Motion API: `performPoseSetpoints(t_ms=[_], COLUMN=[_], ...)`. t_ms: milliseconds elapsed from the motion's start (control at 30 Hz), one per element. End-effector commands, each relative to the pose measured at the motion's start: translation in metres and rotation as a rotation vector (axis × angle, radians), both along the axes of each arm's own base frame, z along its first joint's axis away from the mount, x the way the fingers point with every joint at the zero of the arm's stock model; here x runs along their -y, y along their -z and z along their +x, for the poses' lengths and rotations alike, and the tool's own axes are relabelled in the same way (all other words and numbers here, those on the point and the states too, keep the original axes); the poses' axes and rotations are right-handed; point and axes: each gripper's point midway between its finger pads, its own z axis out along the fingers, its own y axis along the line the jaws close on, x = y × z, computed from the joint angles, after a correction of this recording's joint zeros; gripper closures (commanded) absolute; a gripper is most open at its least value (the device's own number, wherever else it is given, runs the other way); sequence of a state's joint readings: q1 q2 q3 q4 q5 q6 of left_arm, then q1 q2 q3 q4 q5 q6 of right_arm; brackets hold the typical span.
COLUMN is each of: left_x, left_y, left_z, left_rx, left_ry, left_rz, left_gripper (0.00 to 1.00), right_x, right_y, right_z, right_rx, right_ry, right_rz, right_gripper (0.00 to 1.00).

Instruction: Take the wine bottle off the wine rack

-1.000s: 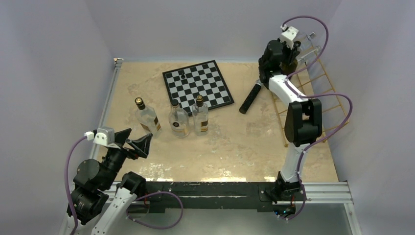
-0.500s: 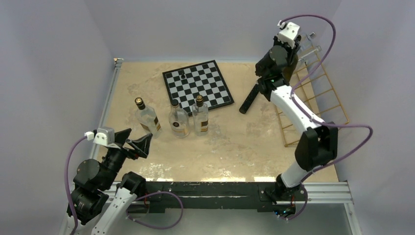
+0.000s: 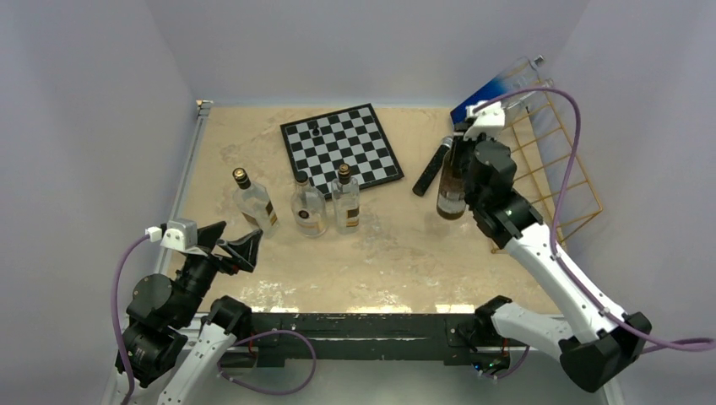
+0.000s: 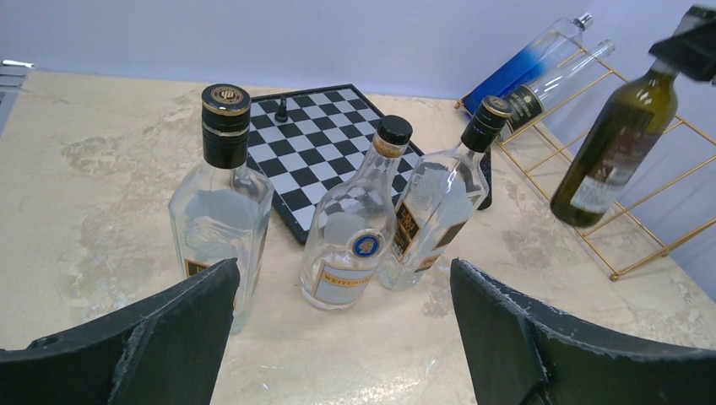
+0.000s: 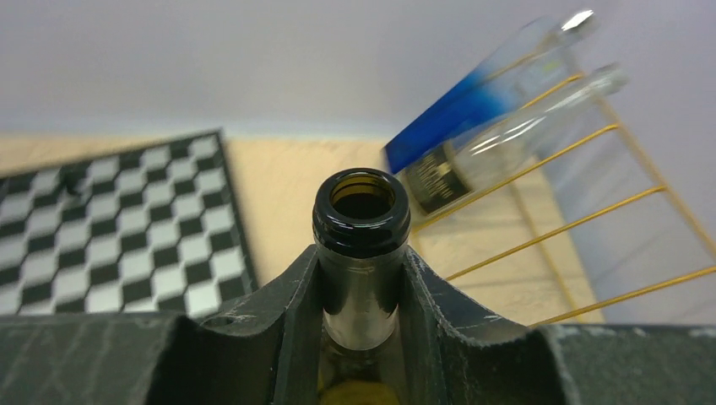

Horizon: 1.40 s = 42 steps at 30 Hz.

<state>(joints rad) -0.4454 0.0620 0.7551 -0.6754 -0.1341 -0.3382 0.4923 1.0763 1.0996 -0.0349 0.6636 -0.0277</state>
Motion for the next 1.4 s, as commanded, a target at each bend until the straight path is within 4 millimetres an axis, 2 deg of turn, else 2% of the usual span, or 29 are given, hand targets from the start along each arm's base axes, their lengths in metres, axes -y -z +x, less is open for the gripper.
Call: performPoseSetpoints(t_ms=[0, 133, 233, 333, 500, 700, 833, 967, 1000, 1033, 1133, 1367], left_x=[0.0, 0.0, 0.001, 0.001, 0.0, -0.01, -0.017, -0.024, -0.026, -0.03, -0.035, -0.041], left_y=[-0.003, -0.002, -0.002, -0.001, -0.001, -0.005, -0.008, -0.01, -0.01, -0.013, -0.014, -0.018], left_z=[0.003, 0.004, 0.004, 0.005, 0.006, 0.003, 0.0, -0.002, -0.001, -0.006, -0.008, -0.012], left_rx=[0.009, 0.007, 0.003, 0.002, -0.003, 0.023, 0.044, 0.059, 0.058, 0.082, 0.091, 0.117], left_ry=[-0.003, -0.004, -0.004, -0.003, -0.011, -0.056, -0.088, -0.121, -0.131, -0.14, -0.164, -0.186], left_rz=[0.006, 0.007, 0.009, 0.012, 0.014, -0.005, -0.021, -0.039, -0.04, -0.054, -0.064, -0.086], left_gripper=[0.01, 0.01, 0.01, 0.01, 0.01, 0.02, 0.02, 0.02, 0.02, 0.02, 0.02, 0.02], right_x=[-0.055, -0.091, -0.114, -0.137, -0.178, -0.24, -0.281, -0.321, -0.334, -0.343, -0.373, -0.42], right_y=[0.006, 0.021, 0.031, 0.031, 0.019, -0.009, -0.031, -0.048, -0.046, -0.056, -0.06, -0.065], right_z=[-0.045, -0.089, -0.115, -0.137, -0.164, -0.186, -0.19, -0.185, -0.183, -0.184, -0.185, -0.173], right_rx=[0.023, 0.048, 0.079, 0.113, 0.161, 0.234, 0.3, 0.352, 0.349, 0.371, 0.381, 0.414], right_ry=[-0.397, -0.685, -0.861, -1.014, -1.208, -1.379, -1.438, -1.47, -1.48, -1.493, -1.518, -1.511], right_rz=[0.053, 0.064, 0.072, 0.105, 0.171, 0.23, 0.3, 0.337, 0.339, 0.346, 0.319, 0.316], right_gripper=[1.0, 1.0, 1.0, 1.0, 1.0, 1.0, 1.0, 1.0, 1.0, 1.0, 1.0, 1.0])
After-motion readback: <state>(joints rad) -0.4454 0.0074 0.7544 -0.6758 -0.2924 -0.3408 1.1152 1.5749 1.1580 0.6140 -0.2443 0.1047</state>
